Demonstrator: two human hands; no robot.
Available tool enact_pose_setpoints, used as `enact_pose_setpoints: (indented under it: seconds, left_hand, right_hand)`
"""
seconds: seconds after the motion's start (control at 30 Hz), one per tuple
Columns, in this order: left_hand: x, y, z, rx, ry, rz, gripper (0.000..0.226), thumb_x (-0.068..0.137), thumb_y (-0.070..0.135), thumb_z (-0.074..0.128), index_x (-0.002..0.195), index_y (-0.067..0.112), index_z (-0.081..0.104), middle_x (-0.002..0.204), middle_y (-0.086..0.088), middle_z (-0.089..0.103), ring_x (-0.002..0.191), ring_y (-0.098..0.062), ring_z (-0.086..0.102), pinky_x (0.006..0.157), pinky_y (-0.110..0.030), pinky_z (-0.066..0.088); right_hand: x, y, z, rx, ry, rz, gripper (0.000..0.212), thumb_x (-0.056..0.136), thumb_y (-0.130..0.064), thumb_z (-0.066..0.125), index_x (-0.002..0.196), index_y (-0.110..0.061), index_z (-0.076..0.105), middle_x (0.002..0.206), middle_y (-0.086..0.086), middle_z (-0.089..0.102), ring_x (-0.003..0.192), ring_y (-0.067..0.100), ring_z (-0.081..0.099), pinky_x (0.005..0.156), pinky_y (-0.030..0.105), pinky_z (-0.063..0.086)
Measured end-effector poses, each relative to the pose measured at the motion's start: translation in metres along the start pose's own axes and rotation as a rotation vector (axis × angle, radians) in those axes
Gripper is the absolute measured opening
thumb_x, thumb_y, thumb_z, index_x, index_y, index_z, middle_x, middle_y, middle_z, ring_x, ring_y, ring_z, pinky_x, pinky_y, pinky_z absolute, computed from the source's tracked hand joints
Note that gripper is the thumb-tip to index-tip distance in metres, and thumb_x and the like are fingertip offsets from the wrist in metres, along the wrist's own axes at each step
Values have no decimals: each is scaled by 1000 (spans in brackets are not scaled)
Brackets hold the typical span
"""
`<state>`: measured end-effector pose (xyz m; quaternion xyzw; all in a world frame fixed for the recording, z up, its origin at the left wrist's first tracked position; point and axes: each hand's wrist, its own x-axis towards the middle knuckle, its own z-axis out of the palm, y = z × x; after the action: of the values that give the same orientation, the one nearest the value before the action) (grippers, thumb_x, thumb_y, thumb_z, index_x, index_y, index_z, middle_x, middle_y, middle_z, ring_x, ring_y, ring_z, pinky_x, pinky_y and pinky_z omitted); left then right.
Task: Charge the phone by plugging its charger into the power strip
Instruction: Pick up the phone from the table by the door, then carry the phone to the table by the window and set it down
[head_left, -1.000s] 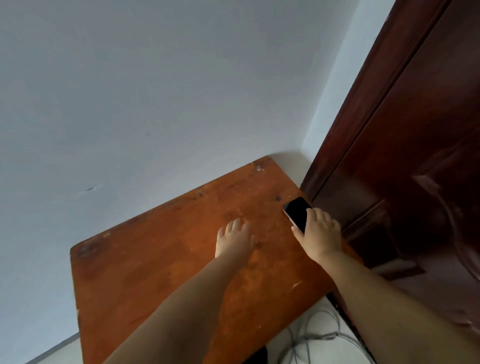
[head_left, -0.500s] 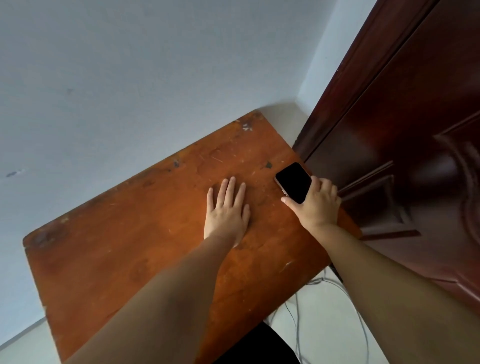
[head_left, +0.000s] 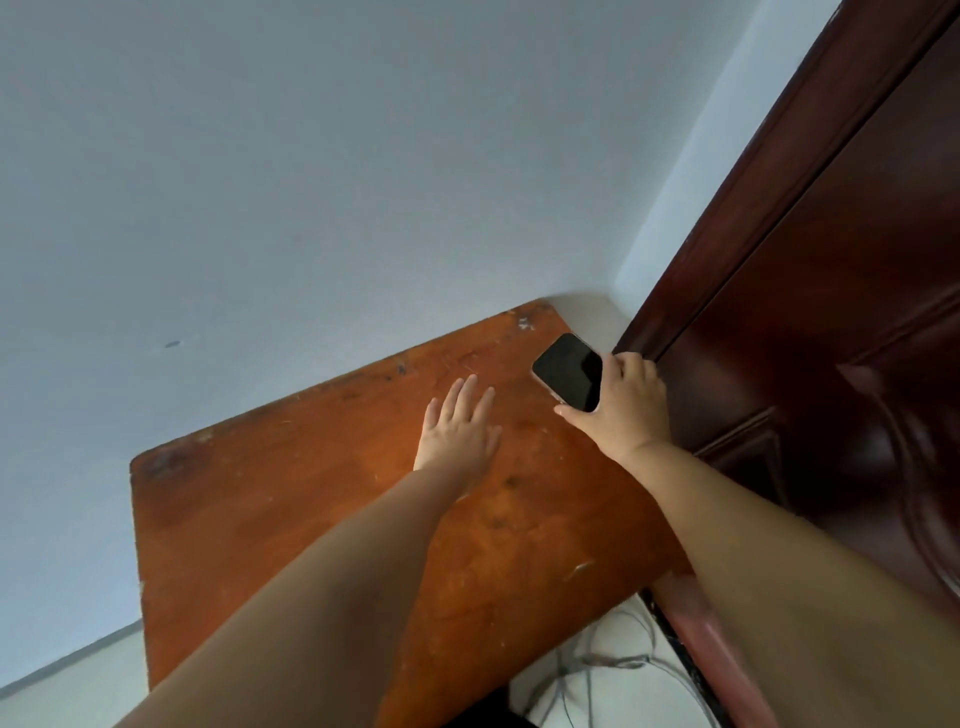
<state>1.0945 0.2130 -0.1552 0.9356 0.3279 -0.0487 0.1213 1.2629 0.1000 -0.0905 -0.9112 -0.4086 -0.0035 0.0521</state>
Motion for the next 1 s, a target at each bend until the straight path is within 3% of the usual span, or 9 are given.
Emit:
enact_pose_setpoints:
  seconds: [0.27, 0.57, 0.8, 1.0]
  left_hand:
    - [-58, -91, -72, -28, 212, -253, 51, 99, 40, 28, 145, 20, 21, 158, -8, 18, 146, -25, 8, 117, -44, 8]
    - [-180, -178, -95, -37, 282, -550, 49, 97, 36, 30, 143, 20, 27, 155, -6, 26, 144, -22, 14, 117, -44, 9]
    - [-323, -248, -102, -44, 368, -775, 49, 99, 41, 27, 142, 19, 27, 152, -7, 33, 141, -24, 24, 117, -46, 17]
    - [-497, -330, -86, -30, 380, -955, 48, 98, 39, 30, 141, 18, 30, 147, -7, 39, 137, -25, 31, 115, -45, 21]
  right_hand:
    - [5, -112, -35, 111, 75, -365, 83, 70, -67, 61, 125, -8, 44, 119, 15, 52, 107, 29, 48, 89, 40, 43]
    - [-48, -249, -40, 197, 45, -649, 81, 69, -65, 63, 124, -9, 45, 117, 13, 52, 107, 29, 47, 89, 39, 42]
    - [-135, -392, -47, 243, 29, -910, 79, 70, -64, 64, 123, -9, 45, 118, 14, 52, 103, 28, 49, 85, 37, 47]
    - [-270, -523, -41, 295, -32, -1114, 78, 71, -63, 65, 123, -9, 44, 118, 14, 51, 102, 27, 47, 85, 35, 44]
